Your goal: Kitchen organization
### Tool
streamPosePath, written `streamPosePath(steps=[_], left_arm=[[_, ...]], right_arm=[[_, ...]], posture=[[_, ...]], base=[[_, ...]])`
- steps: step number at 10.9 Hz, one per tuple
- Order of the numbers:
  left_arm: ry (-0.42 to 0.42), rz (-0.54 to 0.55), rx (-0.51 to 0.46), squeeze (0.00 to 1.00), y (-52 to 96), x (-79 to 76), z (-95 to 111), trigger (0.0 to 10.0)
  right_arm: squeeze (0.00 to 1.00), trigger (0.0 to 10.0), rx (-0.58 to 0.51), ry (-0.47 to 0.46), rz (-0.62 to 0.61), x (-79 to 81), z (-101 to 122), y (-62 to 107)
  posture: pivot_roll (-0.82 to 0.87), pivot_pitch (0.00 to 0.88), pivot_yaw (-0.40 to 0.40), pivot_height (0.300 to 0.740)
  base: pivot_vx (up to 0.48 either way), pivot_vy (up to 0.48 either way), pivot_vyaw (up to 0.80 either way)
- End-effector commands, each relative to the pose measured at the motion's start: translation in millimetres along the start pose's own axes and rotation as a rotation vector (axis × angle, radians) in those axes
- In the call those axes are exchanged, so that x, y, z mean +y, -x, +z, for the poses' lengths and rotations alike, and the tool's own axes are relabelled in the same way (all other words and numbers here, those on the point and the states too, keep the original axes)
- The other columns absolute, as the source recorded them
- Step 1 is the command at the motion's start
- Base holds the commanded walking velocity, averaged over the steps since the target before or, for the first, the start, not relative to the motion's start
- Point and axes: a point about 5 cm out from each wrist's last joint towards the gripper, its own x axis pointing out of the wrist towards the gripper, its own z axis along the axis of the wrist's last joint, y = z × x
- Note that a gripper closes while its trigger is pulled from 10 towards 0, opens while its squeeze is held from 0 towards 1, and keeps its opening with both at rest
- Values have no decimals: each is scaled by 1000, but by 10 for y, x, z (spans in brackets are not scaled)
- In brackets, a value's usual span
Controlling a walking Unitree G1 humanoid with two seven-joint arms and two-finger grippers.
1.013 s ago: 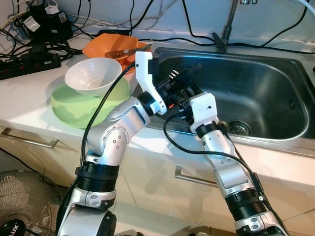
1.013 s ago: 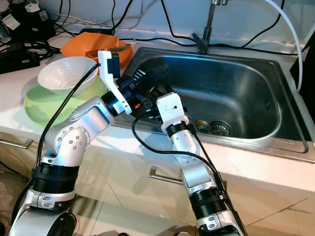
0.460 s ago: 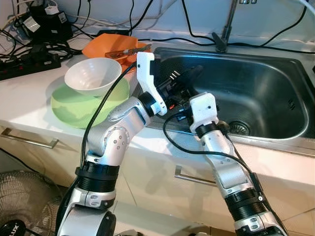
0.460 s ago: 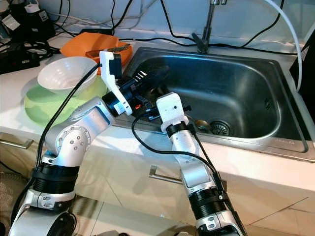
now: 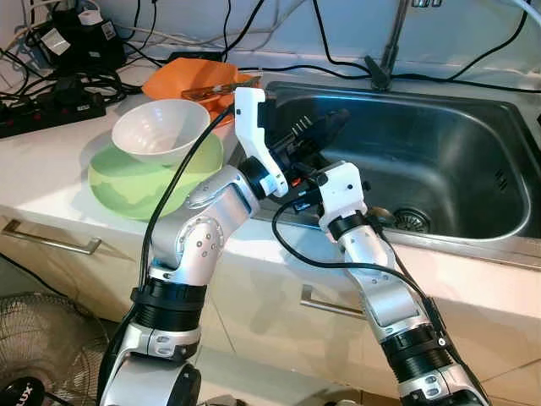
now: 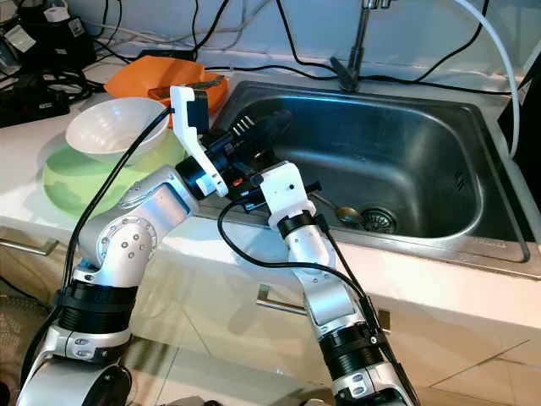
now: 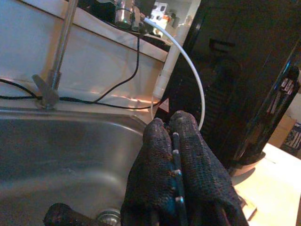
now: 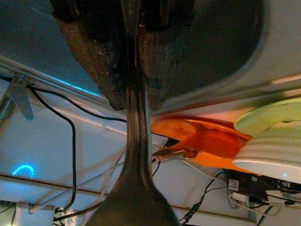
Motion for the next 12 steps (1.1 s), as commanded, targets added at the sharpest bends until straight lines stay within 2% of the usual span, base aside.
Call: streamPosePath(steps=[1,7,8,9,12], left_arm=[[-5,1,-4,0,33,3,7,10000],[-23,44,-34,0,40,55,37,10000],[-16,49,-35,412,40,65,39,10000],[-15,59,-37,1000,39,78,39,10000],[17,65,-57,1000,54,102,48,10000]], right_arm=[[0,0,1,-24,-46,-95,3,-4],[0,0,5,-28,-53,-98,-8,3],[0,0,5,-28,-56,-103,-7,1],[0,0,6,-29,-57,-106,-9,1],[0,0,20,-24,-86,-147,-36,-4]], posture=[[8,40,82,740],[7,39,83,740],[8,39,83,740],[8,39,83,740],[9,37,81,740]], base=[[0,0,0],[0,0,0],[0,0,0],[0,0,0],[0,0,0]])
